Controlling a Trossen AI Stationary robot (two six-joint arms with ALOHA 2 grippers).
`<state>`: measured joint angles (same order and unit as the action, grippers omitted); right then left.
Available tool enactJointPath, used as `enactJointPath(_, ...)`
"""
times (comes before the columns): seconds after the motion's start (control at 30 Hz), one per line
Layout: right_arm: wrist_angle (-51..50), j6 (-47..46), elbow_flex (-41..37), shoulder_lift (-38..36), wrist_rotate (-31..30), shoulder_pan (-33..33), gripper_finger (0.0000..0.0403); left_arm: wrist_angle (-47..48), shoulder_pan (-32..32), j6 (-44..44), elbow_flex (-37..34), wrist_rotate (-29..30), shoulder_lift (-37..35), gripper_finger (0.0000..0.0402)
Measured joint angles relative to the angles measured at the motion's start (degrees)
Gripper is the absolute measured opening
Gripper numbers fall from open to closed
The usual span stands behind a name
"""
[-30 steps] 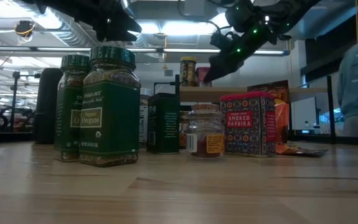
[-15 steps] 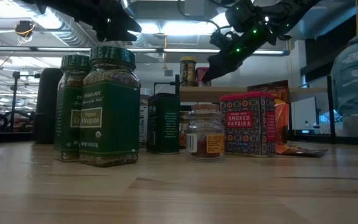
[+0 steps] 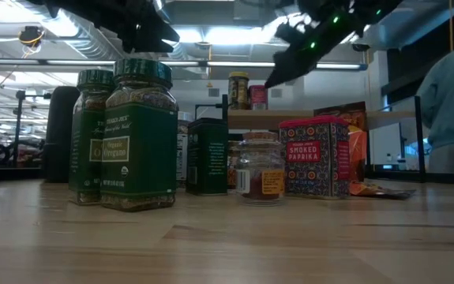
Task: Shelf spices
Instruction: Put the red seasoning can on the shelf
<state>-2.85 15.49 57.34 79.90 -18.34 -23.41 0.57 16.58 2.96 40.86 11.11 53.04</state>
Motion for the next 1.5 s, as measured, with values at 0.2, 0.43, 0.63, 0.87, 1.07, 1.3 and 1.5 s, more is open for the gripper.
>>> enactJointPath(0.2,-11.37,-8.20,0.04,-6.03,2.59,7.53,0.0280,0.01,0.01,0.00,0.00,0.02,0.00,0.0290)
enactJointPath(0.43,-19.66,-17.30,0.04,-6.94,10.76,21.23,0.0280,-0.05,0.01,-0.55,0.00,0.02,0.00,0.0290)
enactJointPath(0.63,-19.21,-17.28,0.04,-5.52,17.97,30.91,0.0280,-0.35,0.00,-0.52,0.00,0.00,0.00,0.0290)
enactJointPath(0.87,-9.55,-16.66,0.13,-4.20,13.94,35.40,0.0280,-0.21,-0.04,-0.73,0.00,0.00,0.00,0.0290)
enactJointPath(1.07,-22.69,-26.00,9.01,-1.74,6.70,40.49,0.0302,0.83,-0.16,-3.61,0.00,-0.02,0.00,0.0290)
enactJointPath(1.3,-34.88,-39.35,19.67,8.53,-1.82,46.87,0.0334,2.28,-1.67,-4.61,0.00,-0.04,0.00,0.0290)
enactJointPath(1.5,-41.71,-50.73,20.69,15.81,-3.13,46.66,0.0325,2.24,-2.65,-4.50,0.00,-0.04,0.00,0.0290)
